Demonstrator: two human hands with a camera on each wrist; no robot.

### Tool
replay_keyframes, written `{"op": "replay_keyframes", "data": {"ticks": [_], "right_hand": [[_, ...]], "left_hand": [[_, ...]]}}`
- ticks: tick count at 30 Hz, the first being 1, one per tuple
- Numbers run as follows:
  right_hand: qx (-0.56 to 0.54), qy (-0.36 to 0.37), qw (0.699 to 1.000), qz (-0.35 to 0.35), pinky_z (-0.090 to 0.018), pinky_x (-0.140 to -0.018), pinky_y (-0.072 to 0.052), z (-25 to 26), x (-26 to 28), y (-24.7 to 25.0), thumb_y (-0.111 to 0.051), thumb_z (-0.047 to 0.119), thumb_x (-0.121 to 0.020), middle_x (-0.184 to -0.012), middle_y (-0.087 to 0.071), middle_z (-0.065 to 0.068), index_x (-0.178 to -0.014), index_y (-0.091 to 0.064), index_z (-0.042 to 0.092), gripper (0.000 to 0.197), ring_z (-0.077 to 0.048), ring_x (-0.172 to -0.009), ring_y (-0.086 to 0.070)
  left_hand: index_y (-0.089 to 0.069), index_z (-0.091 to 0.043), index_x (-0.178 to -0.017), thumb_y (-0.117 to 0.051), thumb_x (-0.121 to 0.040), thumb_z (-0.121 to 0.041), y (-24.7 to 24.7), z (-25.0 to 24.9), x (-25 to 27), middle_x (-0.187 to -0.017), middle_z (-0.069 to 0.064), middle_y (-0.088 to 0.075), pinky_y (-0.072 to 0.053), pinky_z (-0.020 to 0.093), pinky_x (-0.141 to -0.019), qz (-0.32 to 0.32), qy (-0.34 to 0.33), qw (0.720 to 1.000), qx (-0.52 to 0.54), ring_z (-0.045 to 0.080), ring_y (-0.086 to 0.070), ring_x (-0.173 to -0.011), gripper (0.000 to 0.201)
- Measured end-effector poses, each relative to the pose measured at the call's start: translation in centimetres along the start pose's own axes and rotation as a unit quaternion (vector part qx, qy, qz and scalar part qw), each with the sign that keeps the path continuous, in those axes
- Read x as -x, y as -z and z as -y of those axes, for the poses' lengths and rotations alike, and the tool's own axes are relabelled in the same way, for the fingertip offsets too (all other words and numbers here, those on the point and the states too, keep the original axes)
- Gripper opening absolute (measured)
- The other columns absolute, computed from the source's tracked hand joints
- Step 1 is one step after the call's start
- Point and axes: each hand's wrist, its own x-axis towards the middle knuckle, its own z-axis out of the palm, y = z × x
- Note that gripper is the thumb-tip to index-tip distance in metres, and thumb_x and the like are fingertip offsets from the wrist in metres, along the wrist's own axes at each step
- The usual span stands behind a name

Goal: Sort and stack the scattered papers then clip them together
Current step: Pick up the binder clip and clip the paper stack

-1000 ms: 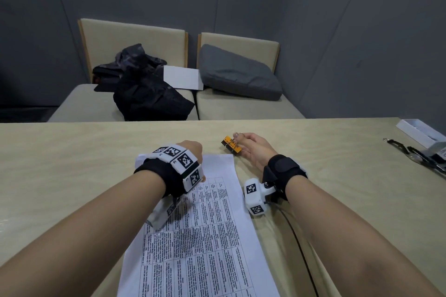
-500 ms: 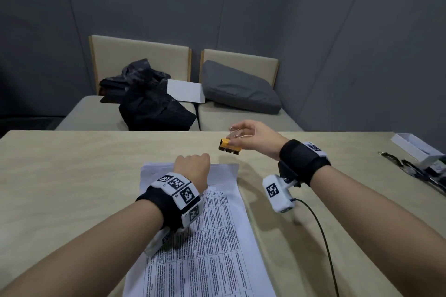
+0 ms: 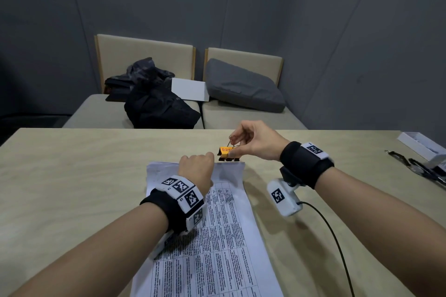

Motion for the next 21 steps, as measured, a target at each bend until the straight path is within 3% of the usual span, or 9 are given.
{"op": "replay_keyframes", "data": {"ticks": [5,10,13,18,21], "right_hand": [[0.041,0.0,0.999,0.029,-0.013,-0.057,-0.044,-0.1,-0.2,-0.6,-0.088,0.014,-0.065,-0.09,-0.072,-0.002,-0.082,-0.065,0.016,0.029,0.004,-0.055,-0.052],[0.069,-0.013,0.997,0.034,-0.009,-0.054,-0.042,-1.0,-0.9,-1.5,-0.088,0.014,-0.065,-0.089,-0.071,-0.003,-0.08,-0.065,0.013,0.028,0.008,-0.054,-0.055],[0.059,-0.026,0.997,0.041,-0.012,-0.058,-0.046,-1.6,-1.4,-1.7,-0.089,0.013,-0.065,-0.092,-0.072,-0.009,-0.08,-0.064,0.015,0.029,0.001,-0.062,-0.059],[0.047,-0.08,0.993,0.075,-0.02,-0.08,-0.051,-2.1,-1.9,-1.7,-0.084,0.022,-0.072,-0.095,-0.07,0.001,-0.115,-0.066,0.013,0.047,-0.002,-0.076,-0.063],[0.068,-0.118,0.989,0.063,-0.027,-0.095,-0.046,-2.7,-1.5,-2.5,-0.076,0.035,-0.08,-0.116,-0.064,-0.002,-0.142,-0.044,0.018,0.072,-0.012,-0.098,-0.063]], "left_hand": [[-0.045,-0.011,-0.112,-0.066,-0.086,-0.024,0.0,0.0,0.0,-0.111,0.006,-0.064,-0.036,0.037,-0.09,0.004,0.004,1.0,0.008,0.028,-0.058,-0.107,0.036],[-0.046,-0.011,-0.111,-0.064,-0.086,-0.021,-0.1,0.0,0.0,-0.109,0.005,-0.064,-0.037,0.036,-0.088,0.003,0.003,1.0,-0.006,0.028,-0.058,-0.105,0.032],[-0.046,-0.011,-0.11,-0.063,-0.087,-0.02,-0.1,0.0,-0.1,-0.108,0.005,-0.064,-0.036,0.036,-0.088,0.007,0.003,1.0,-0.005,0.027,-0.059,-0.104,0.03],[-0.046,-0.011,-0.11,-0.066,-0.085,-0.025,-0.2,0.4,-0.5,-0.109,0.005,-0.064,-0.037,0.036,-0.09,0.025,-0.006,1.0,0.012,0.027,-0.058,-0.104,0.035],[-0.046,-0.012,-0.117,-0.067,-0.083,-0.034,-0.4,0.7,-0.6,-0.117,0.006,-0.06,-0.038,0.037,-0.094,0.02,-0.006,1.0,0.014,0.027,-0.055,-0.11,0.046]]}}
